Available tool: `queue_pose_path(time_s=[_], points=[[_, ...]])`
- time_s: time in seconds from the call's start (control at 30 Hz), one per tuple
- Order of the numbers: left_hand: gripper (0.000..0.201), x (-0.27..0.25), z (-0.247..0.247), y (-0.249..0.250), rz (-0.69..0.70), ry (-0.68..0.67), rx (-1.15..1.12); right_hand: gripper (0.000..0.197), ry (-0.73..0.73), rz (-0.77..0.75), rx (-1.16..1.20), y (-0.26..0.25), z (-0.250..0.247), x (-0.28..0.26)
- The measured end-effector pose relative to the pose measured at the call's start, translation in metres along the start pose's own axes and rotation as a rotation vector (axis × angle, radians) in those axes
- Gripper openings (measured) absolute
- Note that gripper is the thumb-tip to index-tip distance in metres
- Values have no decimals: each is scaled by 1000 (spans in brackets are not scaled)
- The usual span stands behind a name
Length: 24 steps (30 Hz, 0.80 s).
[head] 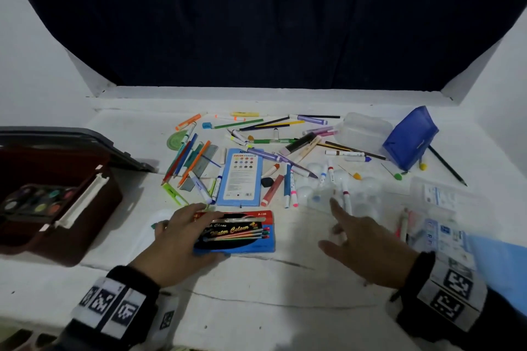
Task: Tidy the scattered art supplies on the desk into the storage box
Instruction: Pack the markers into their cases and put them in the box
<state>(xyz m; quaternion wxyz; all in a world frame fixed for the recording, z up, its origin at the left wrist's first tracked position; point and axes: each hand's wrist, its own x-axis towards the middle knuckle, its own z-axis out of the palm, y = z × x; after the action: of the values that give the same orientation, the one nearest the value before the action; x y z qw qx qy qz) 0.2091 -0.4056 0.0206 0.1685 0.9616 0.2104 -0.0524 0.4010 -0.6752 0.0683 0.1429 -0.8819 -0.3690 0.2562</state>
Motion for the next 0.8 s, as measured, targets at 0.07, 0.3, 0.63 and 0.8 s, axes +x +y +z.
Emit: queue_pose_path(time_s=[0.07, 0.3, 0.63, 0.8], points=[[97, 10, 1, 5, 24, -55, 90, 62, 11, -44, -233, -6, -11, 0], [87, 28, 3, 15, 60, -96, 177, 40, -120, -104, -381, -11, -16, 20], [93, -13, 14, 8, 162, -117, -43, 40, 8, -173, -314, 1, -4, 17], [92, -31, 24, 2, 183, -136, 21, 43, -60, -218, -522, 1, 21, 6]])
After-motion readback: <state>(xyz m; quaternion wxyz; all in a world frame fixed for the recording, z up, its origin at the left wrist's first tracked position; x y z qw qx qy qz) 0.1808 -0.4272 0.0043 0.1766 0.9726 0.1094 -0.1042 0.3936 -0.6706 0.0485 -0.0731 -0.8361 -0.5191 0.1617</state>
